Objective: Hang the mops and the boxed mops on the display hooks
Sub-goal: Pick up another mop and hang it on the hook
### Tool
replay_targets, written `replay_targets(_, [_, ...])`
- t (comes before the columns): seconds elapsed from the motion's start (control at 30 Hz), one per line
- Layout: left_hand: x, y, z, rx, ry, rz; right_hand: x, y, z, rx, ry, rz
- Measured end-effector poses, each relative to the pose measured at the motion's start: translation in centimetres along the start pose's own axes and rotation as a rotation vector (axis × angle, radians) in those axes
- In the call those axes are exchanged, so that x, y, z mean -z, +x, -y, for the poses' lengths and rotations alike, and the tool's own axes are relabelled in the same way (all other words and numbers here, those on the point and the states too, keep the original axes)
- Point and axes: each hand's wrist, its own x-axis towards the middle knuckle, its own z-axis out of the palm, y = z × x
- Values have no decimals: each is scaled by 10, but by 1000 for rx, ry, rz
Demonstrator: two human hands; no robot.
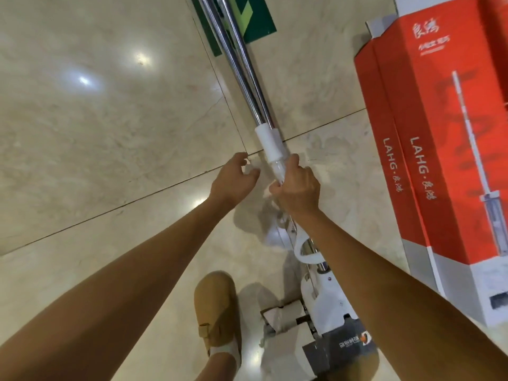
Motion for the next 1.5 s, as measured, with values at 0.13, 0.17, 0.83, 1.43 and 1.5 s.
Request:
replay_targets(0.13, [11, -15, -53, 35, -413, -18, 47, -21, -1, -57, 249, 104])
replay_targets(0.17, [15, -19, -68, 24, -487, -30, 56, -26, -3, -68, 327, 140])
replay_targets(0.83, [53, -243, -295, -367, -571, -50, 282, -177, -64, -68, 747, 272])
replay_targets(1.43, [91, -594, -485, -761, -490, -54, 583, -415, -97, -9, 964, 267])
replay_targets(1.5, [91, -626, -490, -810, -457, -45, 608, -444, -97, 5, 1028, 208])
